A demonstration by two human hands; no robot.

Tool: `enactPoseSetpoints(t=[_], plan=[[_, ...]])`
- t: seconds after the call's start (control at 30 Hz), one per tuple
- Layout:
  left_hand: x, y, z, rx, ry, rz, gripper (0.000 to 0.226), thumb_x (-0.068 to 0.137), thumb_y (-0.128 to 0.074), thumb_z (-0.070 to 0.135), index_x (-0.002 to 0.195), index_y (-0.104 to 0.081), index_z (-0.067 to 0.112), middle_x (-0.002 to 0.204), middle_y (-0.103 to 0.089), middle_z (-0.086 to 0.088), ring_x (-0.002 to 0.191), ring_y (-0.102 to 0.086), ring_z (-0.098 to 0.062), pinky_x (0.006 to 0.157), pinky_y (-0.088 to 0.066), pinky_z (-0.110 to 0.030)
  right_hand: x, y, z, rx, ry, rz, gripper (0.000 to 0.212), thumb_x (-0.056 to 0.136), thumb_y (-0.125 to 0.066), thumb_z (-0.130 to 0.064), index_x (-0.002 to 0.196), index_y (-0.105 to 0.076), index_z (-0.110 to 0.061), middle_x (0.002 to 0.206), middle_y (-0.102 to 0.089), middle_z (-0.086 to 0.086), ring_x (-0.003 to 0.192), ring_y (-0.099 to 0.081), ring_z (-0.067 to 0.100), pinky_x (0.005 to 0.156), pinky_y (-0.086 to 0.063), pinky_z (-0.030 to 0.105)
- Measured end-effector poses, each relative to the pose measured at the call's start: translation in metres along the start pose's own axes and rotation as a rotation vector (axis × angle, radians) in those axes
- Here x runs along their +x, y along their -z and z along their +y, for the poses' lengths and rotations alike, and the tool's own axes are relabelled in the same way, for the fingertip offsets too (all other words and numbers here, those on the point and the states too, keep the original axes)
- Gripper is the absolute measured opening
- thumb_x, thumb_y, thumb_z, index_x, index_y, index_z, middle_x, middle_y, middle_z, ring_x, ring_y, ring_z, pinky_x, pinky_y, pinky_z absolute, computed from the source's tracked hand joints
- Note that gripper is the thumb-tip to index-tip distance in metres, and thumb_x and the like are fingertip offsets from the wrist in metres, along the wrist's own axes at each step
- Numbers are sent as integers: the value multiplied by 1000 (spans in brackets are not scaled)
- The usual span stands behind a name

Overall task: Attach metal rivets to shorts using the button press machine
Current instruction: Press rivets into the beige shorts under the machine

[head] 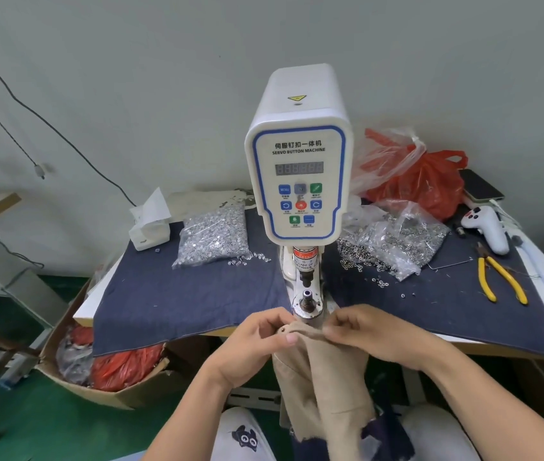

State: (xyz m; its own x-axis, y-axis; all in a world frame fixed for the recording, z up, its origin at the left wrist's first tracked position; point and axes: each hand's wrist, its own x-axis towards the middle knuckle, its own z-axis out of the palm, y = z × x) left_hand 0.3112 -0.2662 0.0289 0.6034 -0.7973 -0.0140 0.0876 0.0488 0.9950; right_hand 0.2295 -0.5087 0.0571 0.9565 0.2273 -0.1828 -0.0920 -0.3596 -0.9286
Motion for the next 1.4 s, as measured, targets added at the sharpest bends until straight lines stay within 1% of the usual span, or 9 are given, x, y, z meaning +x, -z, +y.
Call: enactPoseSetpoints(t=[0.07, 0.17, 0.23, 0.33, 0.5, 0.7, 1.07, 1.27, 1.4], plan=[[2, -4, -12, -98, 34, 15, 20, 97, -75, 33, 101, -67, 15, 99, -66, -9, 95, -60, -25, 88, -47, -35, 2, 9, -2, -114, -29, 2, 29, 100, -64, -40, 75, -60, -24, 69, -49, -13, 65, -40, 5, 59, -31, 19], [7, -12, -24, -157, 138, 99, 30, 99, -69, 45, 94, -59, 16, 94, -59, -7, 87, -54, -21, 79, -44, -33, 5, 11, 0, 77, -38, 56, 33, 100, -62, -35, 68, -52, -30, 69, -45, -10, 66, -40, 5, 61, -33, 17], [14, -15, -24, -47, 172, 166, 34, 98, -65, 51, 87, -57, 20, 88, -55, -1, 82, -50, -15, 74, -41, -29, 9, 8, 8, 281, -61, 131, 34, 101, -61, -29, 68, -52, -28, 70, -45, -8, 65, -43, 4, 63, -38, 19], [25, -15, -16, 125, 140, 326, 41, 97, -56, 52, 84, -51, 14, 86, -52, 0, 82, -47, -14, 79, -38, -36, 19, 3, 19, 477, -71, 254, 34, 103, -58, -24, 69, -55, -26, 66, -43, -6, 56, -42, 4, 53, -36, 17], [42, -19, -14, 426, 75, 595, 34, 105, -46, 38, 86, -53, 11, 74, -51, 13, 72, -48, -5, 73, -41, -32, 38, -3, 26, 505, -84, 348, 36, 101, -61, -27, 65, -55, -26, 63, -43, -4, 51, -37, 8, 45, -29, 22], [50, -12, -22, 417, 133, 640, 33, 109, -44, 33, 95, -58, 7, 81, -57, 6, 78, -52, -7, 76, -46, -31, 48, 0, 30, 497, -83, 336, 36, 101, -61, -27, 65, -59, -26, 65, -50, -2, 53, -44, 8, 44, -35, 18], [51, -6, -30, 298, 137, 622, 34, 111, -40, 28, 98, -59, 4, 88, -59, -5, 84, -54, -14, 82, -47, -34, 50, -1, 34, 496, -104, 321, 30, 101, -60, -25, 71, -59, -22, 67, -48, 0, 54, -42, 8, 44, -34, 19], [51, -8, -35, 309, 108, 655, 27, 111, -43, 28, 98, -64, 16, 94, -66, -2, 83, -59, -7, 80, -50, -29, 50, -2, 39, 526, -92, 331, 29, 101, -60, -23, 73, -57, -19, 67, -44, 3, 54, -36, 13, 45, -27, 24], [48, -8, -38, 260, 77, 689, 4, 110, -48, 33, 111, -49, 29, 88, -60, 2, 68, -56, 4, 70, -50, -20, 51, -2, 40, 510, -92, 332, 27, 97, -62, -28, 71, -57, -22, 68, -46, 3, 56, -39, 12, 48, -28, 25]])
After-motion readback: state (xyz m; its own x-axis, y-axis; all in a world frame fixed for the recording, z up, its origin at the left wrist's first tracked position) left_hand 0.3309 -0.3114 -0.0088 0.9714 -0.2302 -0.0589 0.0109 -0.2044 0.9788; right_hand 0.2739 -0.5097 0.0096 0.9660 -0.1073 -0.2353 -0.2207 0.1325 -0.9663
